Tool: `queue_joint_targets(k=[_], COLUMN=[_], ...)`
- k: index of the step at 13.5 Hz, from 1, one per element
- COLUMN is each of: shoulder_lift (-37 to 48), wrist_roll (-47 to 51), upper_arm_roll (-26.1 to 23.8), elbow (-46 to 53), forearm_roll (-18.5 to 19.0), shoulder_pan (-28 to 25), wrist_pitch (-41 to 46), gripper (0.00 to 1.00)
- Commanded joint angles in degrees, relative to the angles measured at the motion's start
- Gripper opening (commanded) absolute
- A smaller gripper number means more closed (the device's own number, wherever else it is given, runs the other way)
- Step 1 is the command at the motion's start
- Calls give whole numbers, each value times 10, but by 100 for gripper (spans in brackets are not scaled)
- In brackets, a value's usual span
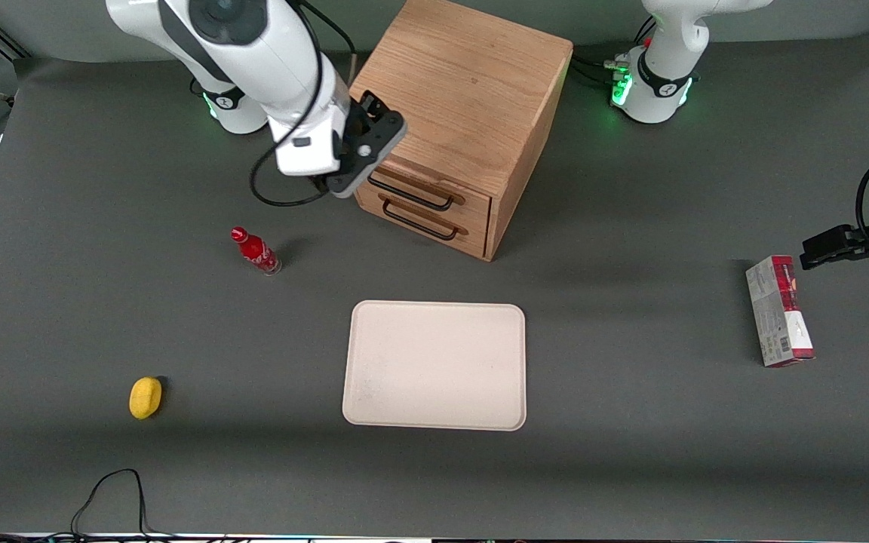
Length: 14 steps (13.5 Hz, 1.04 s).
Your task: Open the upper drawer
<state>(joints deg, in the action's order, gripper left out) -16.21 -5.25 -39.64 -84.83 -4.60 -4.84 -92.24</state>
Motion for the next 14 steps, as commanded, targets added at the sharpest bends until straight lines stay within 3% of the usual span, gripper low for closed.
queue_joint_targets(k=[1, 6, 12, 14], shoulder_lift=[-81, -127, -152, -155], wrist_roll=[-68, -108, -125, -145], upper_arm_roll=[-22, -21, -21, -16], elbow=[16, 10, -7, -6], forearm_roll=[-15, -5, 44, 45], shoulder_pan=[6, 5, 5, 6], wrist_pitch=[7, -9, -47, -49], gripper=[100, 100, 100, 100])
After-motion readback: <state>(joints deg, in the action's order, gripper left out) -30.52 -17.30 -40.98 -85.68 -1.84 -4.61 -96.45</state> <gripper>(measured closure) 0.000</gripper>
